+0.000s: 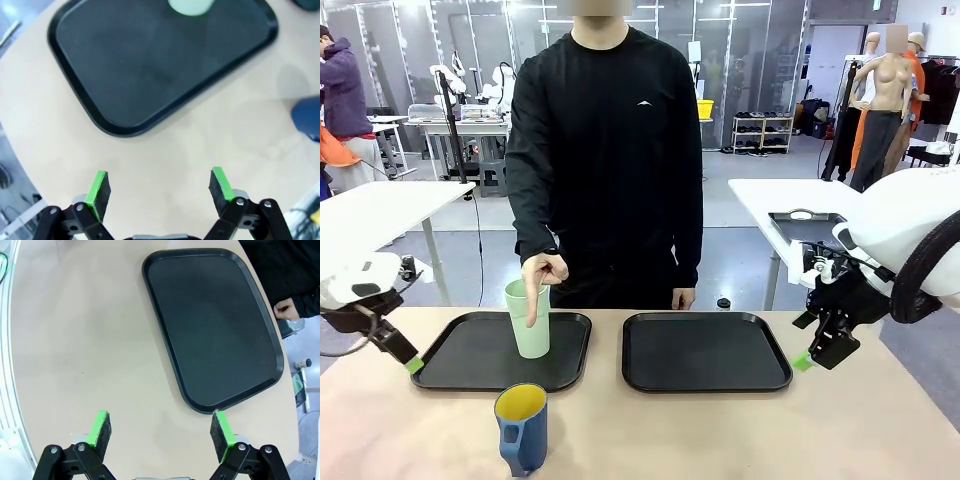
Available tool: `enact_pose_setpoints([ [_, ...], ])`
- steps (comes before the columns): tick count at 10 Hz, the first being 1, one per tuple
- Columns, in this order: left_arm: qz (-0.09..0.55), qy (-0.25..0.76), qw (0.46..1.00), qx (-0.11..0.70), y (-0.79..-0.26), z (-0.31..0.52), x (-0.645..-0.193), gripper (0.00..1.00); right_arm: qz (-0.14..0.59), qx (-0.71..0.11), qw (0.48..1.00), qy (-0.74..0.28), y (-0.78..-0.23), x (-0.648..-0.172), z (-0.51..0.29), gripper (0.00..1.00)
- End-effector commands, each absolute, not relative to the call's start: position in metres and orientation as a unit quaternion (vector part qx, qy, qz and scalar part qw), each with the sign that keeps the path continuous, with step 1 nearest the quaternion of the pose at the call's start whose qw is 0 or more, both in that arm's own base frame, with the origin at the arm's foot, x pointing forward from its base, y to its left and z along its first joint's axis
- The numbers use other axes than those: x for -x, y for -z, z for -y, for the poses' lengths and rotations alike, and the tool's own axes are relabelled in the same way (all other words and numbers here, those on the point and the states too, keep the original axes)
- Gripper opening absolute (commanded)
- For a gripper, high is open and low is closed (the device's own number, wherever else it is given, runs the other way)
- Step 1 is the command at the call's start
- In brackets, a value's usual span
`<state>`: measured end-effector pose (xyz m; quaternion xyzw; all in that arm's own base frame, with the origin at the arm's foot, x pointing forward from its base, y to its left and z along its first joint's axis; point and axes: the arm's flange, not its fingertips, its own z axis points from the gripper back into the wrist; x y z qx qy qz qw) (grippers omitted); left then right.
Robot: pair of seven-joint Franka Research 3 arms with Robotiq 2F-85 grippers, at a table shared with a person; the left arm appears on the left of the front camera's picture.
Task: Sort and store the cups by type.
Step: Pick up the Handle plastic cup and place it into the empty Flat Tray.
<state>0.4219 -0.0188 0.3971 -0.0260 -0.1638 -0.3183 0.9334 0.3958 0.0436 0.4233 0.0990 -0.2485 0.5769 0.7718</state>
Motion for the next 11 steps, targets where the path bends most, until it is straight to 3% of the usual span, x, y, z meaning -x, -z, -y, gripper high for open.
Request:
enact_pose_setpoints([
  [1, 0.13, 0.384, 0.914, 0.032, -0.424, -0.001, -0.417, 1.0, 0.245, -0.094, 0.78, -0.568, -0.422, -0.395, -0.046, 1.0],
  [3, 0.13, 0.418, 0.899, 0.018, -0.429, -0.008, -0.412, 1.0, 0.245, -0.094, 0.78, -0.568, -0.422, -0.395, -0.046, 1.0],
  [4, 0.136, 0.378, 0.915, 0.034, -0.418, 0.006, -0.413, 1.0, 0.245, -0.094, 0.78, -0.568, -0.422, -0.395, -0.046, 1.0],
  [8, 0.129, 0.391, 0.911, 0.034, -0.422, 0.002, -0.411, 1.0, 0.245, -0.094, 0.78, -0.568, -0.422, -0.395, -0.046, 1.0],
  [11, 0.164, 0.493, 0.854, 0.028, -0.407, -0.037, -0.414, 1.0, 0.245, -0.094, 0.78, -0.568, -0.422, -0.395, -0.046, 1.0],
])
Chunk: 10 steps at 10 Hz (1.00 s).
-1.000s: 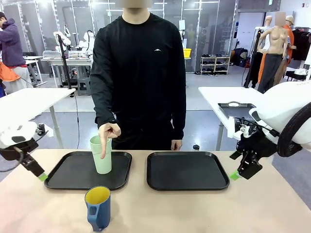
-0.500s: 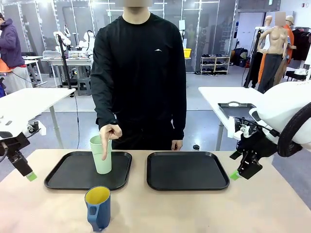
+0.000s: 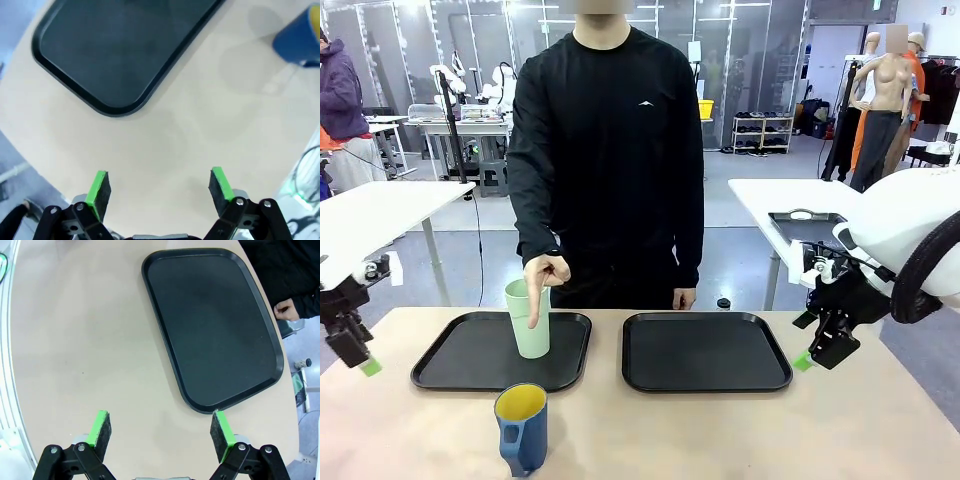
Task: Sort and store the cups by type.
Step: Pick up the Handle plastic cup and place it into the empty Flat Tray.
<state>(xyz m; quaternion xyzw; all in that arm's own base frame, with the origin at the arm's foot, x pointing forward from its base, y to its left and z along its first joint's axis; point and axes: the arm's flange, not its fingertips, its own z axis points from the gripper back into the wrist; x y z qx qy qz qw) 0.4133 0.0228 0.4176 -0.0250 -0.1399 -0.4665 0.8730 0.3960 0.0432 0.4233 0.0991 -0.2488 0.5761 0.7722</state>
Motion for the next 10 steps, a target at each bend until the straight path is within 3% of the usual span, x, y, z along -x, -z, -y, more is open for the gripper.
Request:
enact_pose_setpoints([
  [1, 0.186, 0.507, 0.841, 0.032, -0.393, -0.039, -0.408, 1.0, 0.245, -0.094, 0.78, -0.568, -0.422, -0.395, -0.046, 1.0],
  [3, 0.227, 0.513, 0.825, 0.071, -0.364, -0.047, -0.399, 1.0, 0.245, -0.094, 0.78, -0.568, -0.422, -0.395, -0.046, 1.0],
  [5, 0.219, 0.54, 0.811, 0.048, -0.346, -0.058, -0.395, 1.0, 0.245, -0.094, 0.78, -0.568, -0.422, -0.395, -0.046, 1.0],
  [7, 0.228, 0.574, 0.783, 0.078, -0.333, -0.069, -0.386, 1.0, 0.245, -0.094, 0.78, -0.568, -0.422, -0.395, -0.046, 1.0],
  [10, 0.318, 0.564, 0.747, 0.153, -0.316, -0.081, -0.393, 1.0, 0.245, -0.094, 0.78, -0.568, -0.422, -0.395, -0.046, 1.0],
])
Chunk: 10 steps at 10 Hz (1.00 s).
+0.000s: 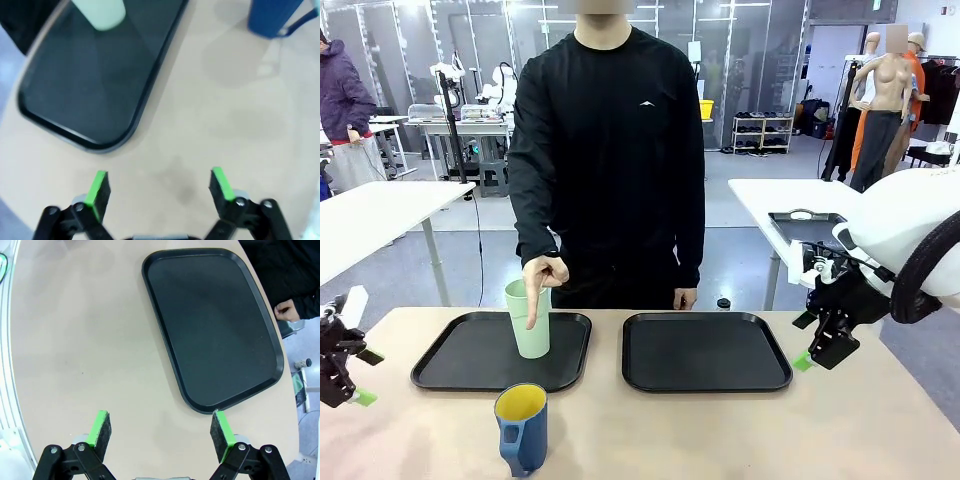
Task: Sort and store the cups by type.
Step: Pick up the Handle plastic cup and place it into the empty Flat Tray.
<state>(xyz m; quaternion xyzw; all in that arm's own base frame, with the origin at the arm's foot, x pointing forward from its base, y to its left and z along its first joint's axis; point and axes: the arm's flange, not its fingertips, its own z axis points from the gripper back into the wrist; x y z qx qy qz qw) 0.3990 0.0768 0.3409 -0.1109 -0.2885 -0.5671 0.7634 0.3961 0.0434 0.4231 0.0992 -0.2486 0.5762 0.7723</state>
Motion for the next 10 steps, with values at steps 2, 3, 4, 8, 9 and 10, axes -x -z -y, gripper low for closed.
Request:
enact_pose_setpoints([
  [2, 0.289, 0.567, 0.763, 0.111, -0.341, -0.077, -0.399, 1.0, 0.245, -0.094, 0.78, -0.568, -0.422, -0.395, -0.046, 1.0],
  [3, 0.289, 0.567, 0.763, 0.111, -0.341, -0.077, -0.399, 1.0, 0.245, -0.094, 0.78, -0.568, -0.422, -0.395, -0.046, 1.0],
  [4, 0.289, 0.567, 0.763, 0.111, -0.341, -0.077, -0.399, 1.0, 0.245, -0.094, 0.78, -0.568, -0.422, -0.395, -0.046, 1.0],
  [8, 0.404, 0.569, 0.684, 0.213, -0.294, -0.092, -0.4, 1.0, 0.245, -0.094, 0.78, -0.568, -0.422, -0.395, -0.046, 1.0],
  [9, 0.437, 0.571, 0.654, 0.233, -0.286, -0.092, -0.401, 1.0, 0.245, -0.094, 0.78, -0.568, -0.422, -0.395, -0.046, 1.0],
  [10, 0.452, 0.581, 0.632, 0.242, -0.282, -0.088, -0.398, 1.0, 0.245, -0.094, 0.78, -0.568, -0.422, -0.395, -0.046, 1.0],
])
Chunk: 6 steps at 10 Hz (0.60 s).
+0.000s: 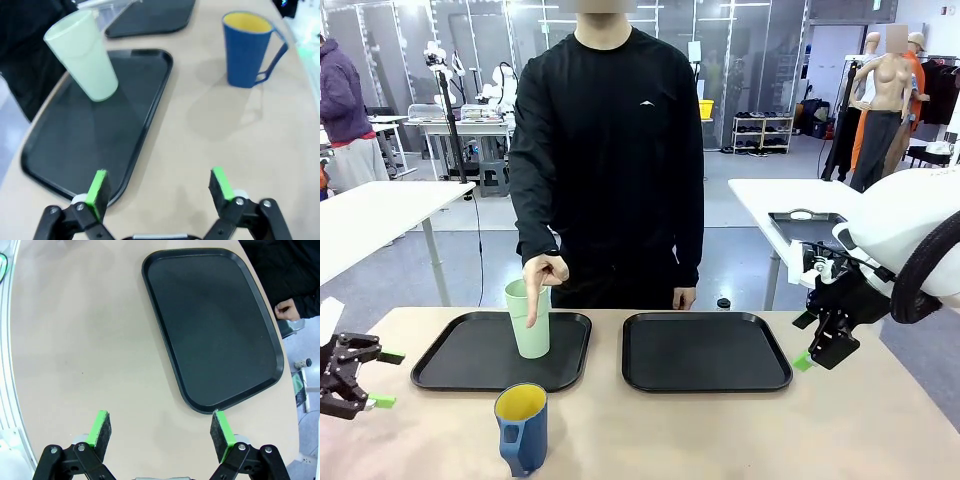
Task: Sort and store the cups by type.
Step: Pick up the Handle plastic cup and place it into the empty Flat Tray.
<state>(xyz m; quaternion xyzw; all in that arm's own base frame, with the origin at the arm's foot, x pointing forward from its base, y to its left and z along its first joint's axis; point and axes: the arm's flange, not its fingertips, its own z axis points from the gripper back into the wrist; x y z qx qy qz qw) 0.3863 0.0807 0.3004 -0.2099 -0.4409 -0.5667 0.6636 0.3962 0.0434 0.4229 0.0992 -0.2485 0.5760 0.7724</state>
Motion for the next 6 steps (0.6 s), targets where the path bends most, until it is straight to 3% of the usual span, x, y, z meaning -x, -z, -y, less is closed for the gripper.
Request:
enact_pose_setpoints([
  [1, 0.459, 0.576, 0.627, 0.252, -0.278, -0.088, -0.397, 1.0, 0.245, -0.094, 0.78, -0.568, -0.422, -0.395, -0.046, 1.0],
  [5, 0.45, 0.556, 0.649, 0.259, -0.292, -0.081, -0.388, 1.0, 0.245, -0.094, 0.78, -0.568, -0.422, -0.395, -0.046, 1.0],
  [6, 0.437, 0.593, 0.615, 0.281, -0.291, -0.054, -0.391, 1.0, 0.245, -0.094, 0.78, -0.568, -0.422, -0.395, -0.046, 1.0],
])
